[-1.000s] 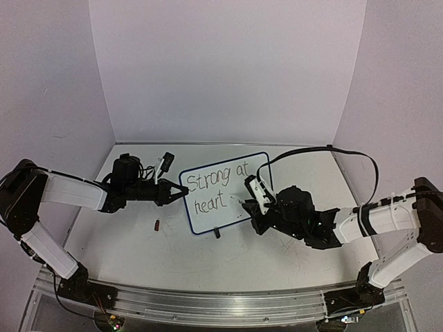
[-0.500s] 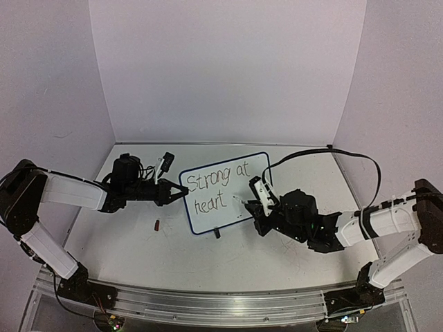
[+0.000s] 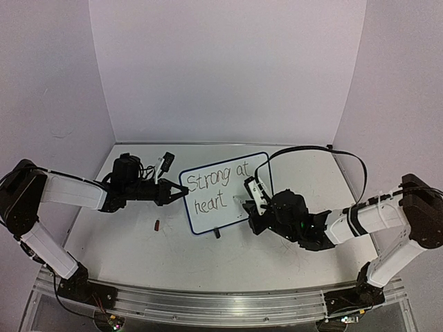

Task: Write a sentence on the whiteboard

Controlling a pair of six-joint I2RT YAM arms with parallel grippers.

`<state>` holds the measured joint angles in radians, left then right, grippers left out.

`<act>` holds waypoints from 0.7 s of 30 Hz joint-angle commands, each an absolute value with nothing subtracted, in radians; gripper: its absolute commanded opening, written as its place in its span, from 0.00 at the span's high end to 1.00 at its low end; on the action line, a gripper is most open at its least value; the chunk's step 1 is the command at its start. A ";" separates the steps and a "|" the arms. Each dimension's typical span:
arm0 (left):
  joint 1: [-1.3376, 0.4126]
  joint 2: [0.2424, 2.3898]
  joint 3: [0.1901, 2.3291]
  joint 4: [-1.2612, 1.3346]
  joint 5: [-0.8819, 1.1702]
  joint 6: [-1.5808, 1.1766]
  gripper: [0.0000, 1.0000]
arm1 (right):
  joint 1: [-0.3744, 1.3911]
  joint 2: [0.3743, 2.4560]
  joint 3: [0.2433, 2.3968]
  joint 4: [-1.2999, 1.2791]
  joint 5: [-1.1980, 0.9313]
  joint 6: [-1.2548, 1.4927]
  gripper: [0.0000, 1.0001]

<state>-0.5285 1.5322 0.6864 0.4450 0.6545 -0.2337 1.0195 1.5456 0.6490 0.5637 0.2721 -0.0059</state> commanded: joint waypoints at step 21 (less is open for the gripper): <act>-0.514 1.543 0.707 0.379 0.531 -0.169 1.00 | 0.999 1.605 0.727 0.578 0.339 0.028 1.00</act>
<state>-0.5285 1.5322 0.6865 0.4446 0.6540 -0.2325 1.0084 1.5840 0.6809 0.5582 0.3210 0.0204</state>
